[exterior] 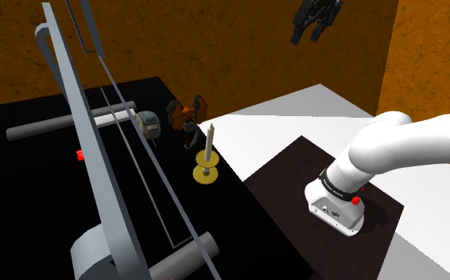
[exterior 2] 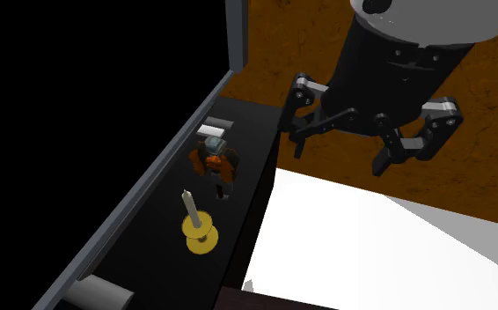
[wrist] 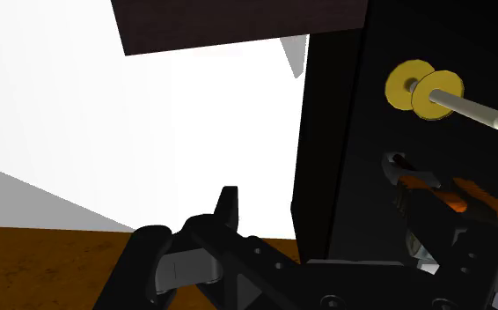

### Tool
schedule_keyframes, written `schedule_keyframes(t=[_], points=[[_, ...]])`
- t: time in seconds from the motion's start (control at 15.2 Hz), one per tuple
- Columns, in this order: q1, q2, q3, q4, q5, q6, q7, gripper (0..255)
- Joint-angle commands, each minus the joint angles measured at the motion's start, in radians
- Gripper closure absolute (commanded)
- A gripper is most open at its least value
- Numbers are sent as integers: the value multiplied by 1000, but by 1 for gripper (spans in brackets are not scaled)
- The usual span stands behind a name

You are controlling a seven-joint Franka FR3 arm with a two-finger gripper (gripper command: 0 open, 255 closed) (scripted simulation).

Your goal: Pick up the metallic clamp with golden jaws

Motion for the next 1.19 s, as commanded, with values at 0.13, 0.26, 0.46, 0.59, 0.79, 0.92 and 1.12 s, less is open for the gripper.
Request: schedule_keyframes(t=[0.13,0.26,0.46,0.59,0.79,0.92,1.12], points=[[12,58,35,12,3,35,10,0],[23,119,70,28,4,69,20,0],[36,213,123,58,-2,114,38,0],[44,279,158,84,-10,142,52,0],[53,381,210,128,-31,178,76,0],[58,452,245,163,-50,198,94,0],[68,563,295,221,-89,222,127,0]])
